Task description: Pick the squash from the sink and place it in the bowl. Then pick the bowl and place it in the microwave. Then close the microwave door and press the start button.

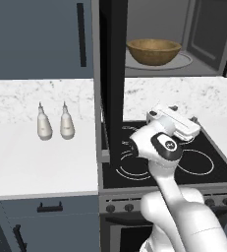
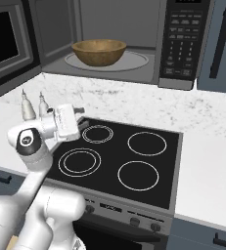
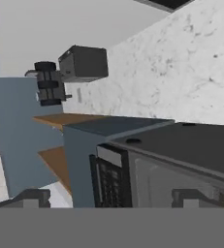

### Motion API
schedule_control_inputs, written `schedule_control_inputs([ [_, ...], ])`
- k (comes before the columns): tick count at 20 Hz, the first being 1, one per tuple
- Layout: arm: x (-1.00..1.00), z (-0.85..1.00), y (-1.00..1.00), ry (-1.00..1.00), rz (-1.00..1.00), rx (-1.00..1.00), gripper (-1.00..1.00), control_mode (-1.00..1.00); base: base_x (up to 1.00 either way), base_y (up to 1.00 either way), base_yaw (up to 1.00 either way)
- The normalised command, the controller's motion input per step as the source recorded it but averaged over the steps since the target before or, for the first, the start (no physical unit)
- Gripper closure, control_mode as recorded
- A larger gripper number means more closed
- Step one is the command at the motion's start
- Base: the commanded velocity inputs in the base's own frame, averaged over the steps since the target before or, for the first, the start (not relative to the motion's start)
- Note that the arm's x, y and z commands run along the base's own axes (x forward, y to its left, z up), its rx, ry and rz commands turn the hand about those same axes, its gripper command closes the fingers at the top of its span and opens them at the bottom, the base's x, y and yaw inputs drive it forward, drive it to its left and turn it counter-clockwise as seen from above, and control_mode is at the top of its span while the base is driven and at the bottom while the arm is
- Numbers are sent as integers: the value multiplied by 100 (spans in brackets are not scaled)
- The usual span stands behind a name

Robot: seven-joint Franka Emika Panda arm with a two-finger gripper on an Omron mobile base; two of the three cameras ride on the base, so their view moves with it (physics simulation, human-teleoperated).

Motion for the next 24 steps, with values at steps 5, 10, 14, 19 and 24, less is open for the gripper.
schedule_control_inputs([
  [5, -16, -14, 83, -14, -2, -28, -100, -100, 0, 0, 0],
  [10, -39, 5, 84, -12, 3, -18, -100, -100, 0, 0, 0],
  [14, -46, 14, 93, -1, 11, -15, -100, -100, 0, 0, 0],
  [19, -10, -4, 100, -1, 9, -6, -100, -100, 0, 0, 0],
  [24, -21, 9, 55, -1, 19, 0, -100, -100, 0, 0, 0],
])
